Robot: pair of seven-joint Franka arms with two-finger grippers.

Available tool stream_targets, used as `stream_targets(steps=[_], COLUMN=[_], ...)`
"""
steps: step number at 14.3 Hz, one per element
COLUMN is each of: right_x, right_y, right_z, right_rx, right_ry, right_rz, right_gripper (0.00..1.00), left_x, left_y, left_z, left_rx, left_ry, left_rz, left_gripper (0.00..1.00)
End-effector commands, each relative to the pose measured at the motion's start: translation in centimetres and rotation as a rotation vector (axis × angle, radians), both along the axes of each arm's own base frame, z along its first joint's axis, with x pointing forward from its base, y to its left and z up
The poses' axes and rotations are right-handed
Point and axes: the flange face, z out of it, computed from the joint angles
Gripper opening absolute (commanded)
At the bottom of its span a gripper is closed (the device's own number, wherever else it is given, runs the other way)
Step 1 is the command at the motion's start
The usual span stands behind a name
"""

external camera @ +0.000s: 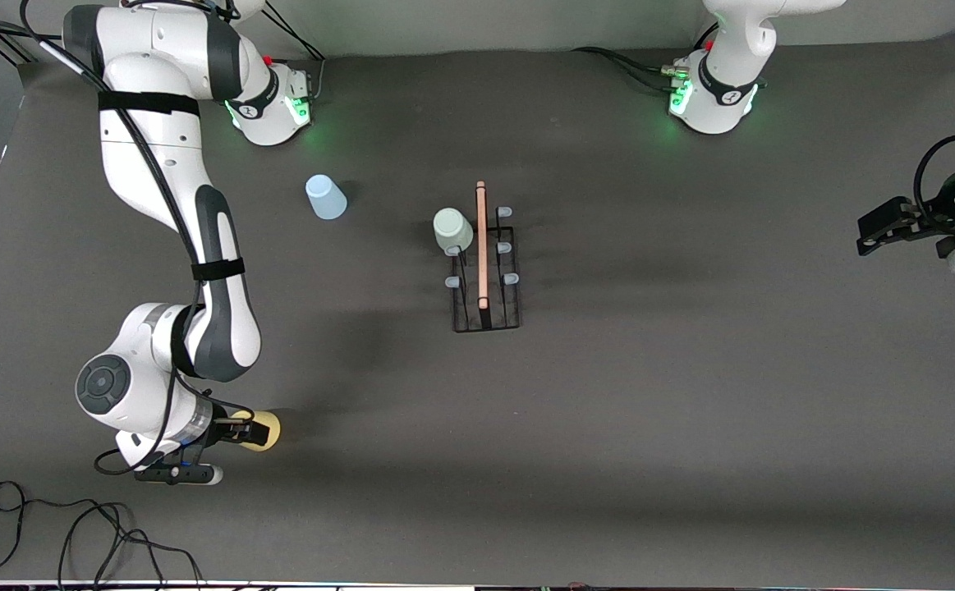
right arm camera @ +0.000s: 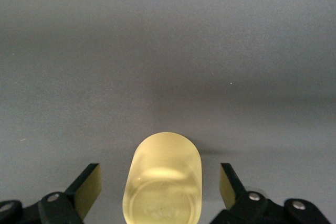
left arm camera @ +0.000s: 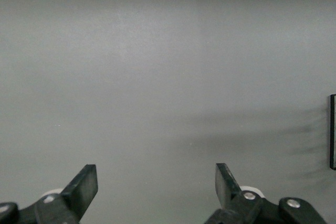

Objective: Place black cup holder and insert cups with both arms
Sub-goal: 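Grasp the yellow cup with the right gripper, then carry the yellow cup with the right gripper to the holder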

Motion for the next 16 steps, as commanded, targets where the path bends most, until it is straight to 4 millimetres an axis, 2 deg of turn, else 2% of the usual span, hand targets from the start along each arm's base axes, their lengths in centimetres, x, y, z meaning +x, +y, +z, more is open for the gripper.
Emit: stream_targets(steps=[1, 2, 4, 5, 6, 8, 10, 11, 12, 14, 15, 16], right_x=[-0.1, -0.3, -1.0, -1.2, -1.3, -1.9, -2.6, -3.3, -4.5, -7.1, -8.3, -9.6], right_y=[-0.3, -0.5, -0.4, -0.1, -0.1, 0.4, 0.1, 0.9, 2.2, 2.4, 2.3, 3.4], right_z=[-0.6, -0.9, -1.2, -0.5, 1.1, 5.5, 12.0, 15.3, 18.7, 24.4, 26.2, 27.6], right_rx=[0.025, 0.045, 0.078, 0.091, 0.102, 0.112, 0.038, -0.003, -0.035, -0.019, -0.002, 0.010], right_ry=[0.013, 0.020, 0.070, 0.091, 0.093, 0.127, 0.134, 0.136, 0.137, 0.158, 0.180, 0.207], right_rz=[-0.004, -0.019, -0.031, -0.029, -0.032, -0.010, 0.003, 0.002, 0.007, -0.062, -0.103, -0.156], right_gripper=[0.61, 0.48, 0.29, 0.22, 0.19, 0.16, 0.14, 0.14, 0.14, 0.10, 0.09, 0.09], left_x=[-0.2, -0.2, -0.2, -0.2, -0.2, -0.2, -0.2, -0.2, -0.2, -0.2, -0.2, -0.2], left_y=[0.1, 0.1, 0.1, 0.1, 0.1, 0.1, 0.1, 0.1, 0.1, 0.1, 0.2, 0.2], left_z=[0.0, 0.0, 0.0, 0.0, 0.1, 0.0, 0.0, 0.1, 0.1, 0.1, 0.1, 0.1], left_rx=[0.011, 0.009, 0.009, 0.009, 0.009, 0.011, 0.009, 0.009, 0.011, 0.011, 0.009, 0.011], left_ry=[-0.009, -0.009, -0.008, -0.009, -0.009, -0.009, -0.008, -0.009, -0.008, -0.008, -0.008, -0.008], left_rz=[-0.009, -0.009, -0.009, -0.009, -0.009, -0.009, -0.009, -0.008, -0.008, -0.008, -0.006, -0.006], left_gripper=[1.00, 1.00, 1.00, 1.00, 1.00, 1.00, 1.00, 1.00, 1.00, 1.00, 1.00, 1.00])
